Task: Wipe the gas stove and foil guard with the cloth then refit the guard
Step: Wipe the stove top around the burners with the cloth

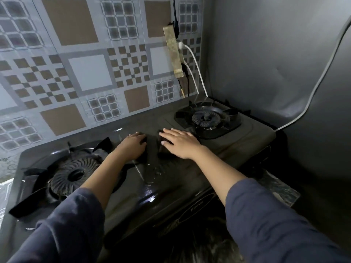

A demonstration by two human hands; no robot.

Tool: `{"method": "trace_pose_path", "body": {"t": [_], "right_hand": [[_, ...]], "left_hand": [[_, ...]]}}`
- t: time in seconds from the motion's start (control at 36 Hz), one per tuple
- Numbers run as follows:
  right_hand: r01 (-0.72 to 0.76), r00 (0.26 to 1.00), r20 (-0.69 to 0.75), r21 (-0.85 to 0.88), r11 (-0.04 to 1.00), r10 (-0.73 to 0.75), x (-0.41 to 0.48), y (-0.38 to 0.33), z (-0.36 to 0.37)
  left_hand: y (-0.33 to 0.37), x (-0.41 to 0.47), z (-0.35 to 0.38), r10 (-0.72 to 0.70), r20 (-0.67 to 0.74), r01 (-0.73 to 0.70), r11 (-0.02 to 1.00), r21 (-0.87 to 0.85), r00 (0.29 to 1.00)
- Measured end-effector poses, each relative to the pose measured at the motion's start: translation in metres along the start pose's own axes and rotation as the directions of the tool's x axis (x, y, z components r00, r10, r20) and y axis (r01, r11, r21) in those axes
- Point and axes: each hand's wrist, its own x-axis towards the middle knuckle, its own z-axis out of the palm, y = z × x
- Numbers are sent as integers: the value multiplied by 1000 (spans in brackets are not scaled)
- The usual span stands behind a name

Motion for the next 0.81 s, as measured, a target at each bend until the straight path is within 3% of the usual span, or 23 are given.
{"method": "trace_pose_path", "body": {"t": [0.28,0.58,0.81], "right_hand": [[-214,963,-163,33,976,217,-4,-4,13],[85,982,-167,-45,995,-91,-82,52,0],[134,935,-332,9,991,-124,-112,112,-7]], "left_hand": [[20,-13,6,-65,-30,65,998,-20,997],[52,-21,12,-51,-20,51,998,-32,998],[76,-23,20,-33,-2,33,997,-64,999]]}}
